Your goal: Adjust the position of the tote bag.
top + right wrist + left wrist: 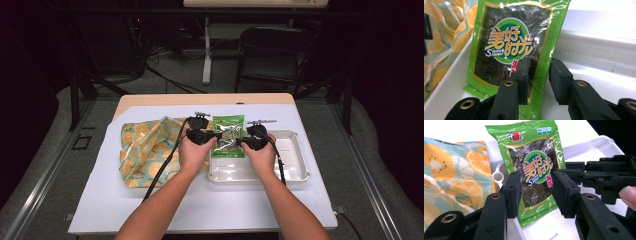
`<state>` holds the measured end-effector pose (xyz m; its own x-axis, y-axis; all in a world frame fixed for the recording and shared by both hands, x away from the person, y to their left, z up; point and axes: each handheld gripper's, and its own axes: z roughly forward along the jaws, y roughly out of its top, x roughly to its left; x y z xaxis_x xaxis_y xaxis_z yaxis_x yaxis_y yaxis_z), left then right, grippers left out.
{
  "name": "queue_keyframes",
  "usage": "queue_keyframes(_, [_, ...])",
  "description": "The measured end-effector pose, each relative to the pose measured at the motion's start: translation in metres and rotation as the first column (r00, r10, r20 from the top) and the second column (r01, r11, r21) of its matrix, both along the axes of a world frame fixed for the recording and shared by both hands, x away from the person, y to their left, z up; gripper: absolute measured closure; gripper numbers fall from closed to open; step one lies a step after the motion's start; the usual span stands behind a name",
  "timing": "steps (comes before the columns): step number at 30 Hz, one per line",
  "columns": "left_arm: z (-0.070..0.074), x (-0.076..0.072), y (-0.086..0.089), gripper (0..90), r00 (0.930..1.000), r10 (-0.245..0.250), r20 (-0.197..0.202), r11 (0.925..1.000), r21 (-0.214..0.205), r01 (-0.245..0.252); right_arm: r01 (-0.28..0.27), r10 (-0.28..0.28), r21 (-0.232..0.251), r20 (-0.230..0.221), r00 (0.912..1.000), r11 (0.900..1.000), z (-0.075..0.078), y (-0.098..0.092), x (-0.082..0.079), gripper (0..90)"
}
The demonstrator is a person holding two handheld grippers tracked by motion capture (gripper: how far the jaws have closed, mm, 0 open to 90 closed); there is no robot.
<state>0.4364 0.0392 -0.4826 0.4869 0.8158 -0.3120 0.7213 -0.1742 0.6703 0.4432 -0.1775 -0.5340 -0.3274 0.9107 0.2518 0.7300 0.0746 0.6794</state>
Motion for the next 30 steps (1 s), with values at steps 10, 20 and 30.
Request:
queue_keyframes(10, [-0.001,-0.003,0.014,58.0,0.9999,0.009,-0.011,0.9999,-0.007,-0.009,0.004,-0.004,-0.009,0.010,0.9999,0.9999,0.006,-0.003,-0.004,64.0])
queue_keyframes(20, [0.000,-0.003,0.021,57.8,0.9998,0.017,-0.007,0.9997,-0.015,-0.017,-0.003,0.004,-0.008,0.019,0.9998,1.0000,0.011,-0.002,-0.006,59.2])
queue_keyframes(30, [0.001,-0.003,0.025,57.5,0.9999,0.016,-0.004,0.9997,-0.021,-0.016,-0.009,0.011,-0.025,0.050,0.9987,0.9997,0.017,-0.003,-0.011,52.0])
